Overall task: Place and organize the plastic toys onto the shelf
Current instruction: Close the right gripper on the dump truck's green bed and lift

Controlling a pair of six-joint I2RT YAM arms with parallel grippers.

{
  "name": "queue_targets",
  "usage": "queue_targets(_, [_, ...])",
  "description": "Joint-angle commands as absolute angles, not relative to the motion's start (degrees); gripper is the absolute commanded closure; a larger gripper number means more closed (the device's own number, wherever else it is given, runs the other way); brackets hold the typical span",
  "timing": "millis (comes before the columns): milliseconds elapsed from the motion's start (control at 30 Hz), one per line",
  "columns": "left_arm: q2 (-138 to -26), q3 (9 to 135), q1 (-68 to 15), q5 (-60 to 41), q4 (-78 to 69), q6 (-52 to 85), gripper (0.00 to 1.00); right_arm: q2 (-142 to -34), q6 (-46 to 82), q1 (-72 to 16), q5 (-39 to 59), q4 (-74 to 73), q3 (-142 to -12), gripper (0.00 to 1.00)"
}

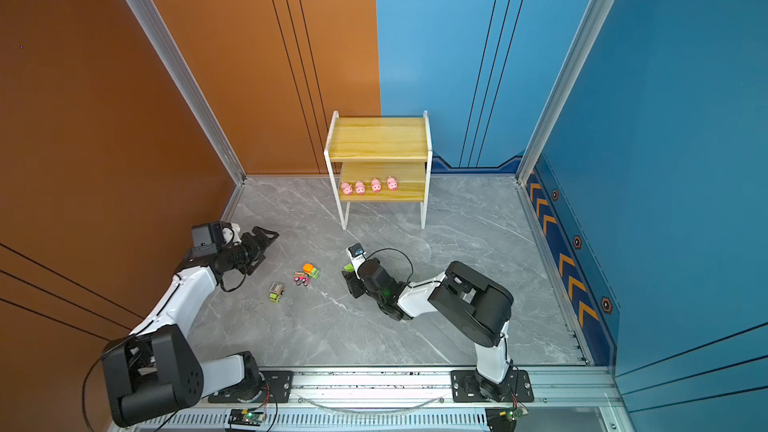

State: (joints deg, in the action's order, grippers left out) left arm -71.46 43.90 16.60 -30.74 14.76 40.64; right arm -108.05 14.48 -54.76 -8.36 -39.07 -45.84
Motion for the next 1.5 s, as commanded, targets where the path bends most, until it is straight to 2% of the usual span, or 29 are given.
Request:
queue_targets(0, [-70.34, 42.99, 16.52, -32.23, 14.59, 41.13, 0.08, -109.45, 15.18, -54.80, -10.47, -39.50, -46.56, 0.43])
queue_targets(400, [-70.60, 42.98, 16.52, -32.26, 14.35, 41.22, 0.08, -112.44, 14.90, -54.90, -8.89, -37.71, -49.27, 0.51])
queue_targets(767, [-70.58, 42.89, 16.71, -32.43, 13.99, 41.50, 0.08, -113.83, 14.68, -55.01, -9.75, -35.69, -51.65, 0.69])
queue_targets(1000, [-70.23, 42.68, 16.83, -32.44, 13.81, 41.49, 0.08, -113.96, 13.99, -55.32, -9.62, -34.37, -51.99, 0.59])
queue_targets(1467, [-70.40, 42.63, 16.81, -32.60, 13.71, 41.65, 0.07, -114.45, 13.73, -55.37, -9.55, -32.83, -52.02, 0.63])
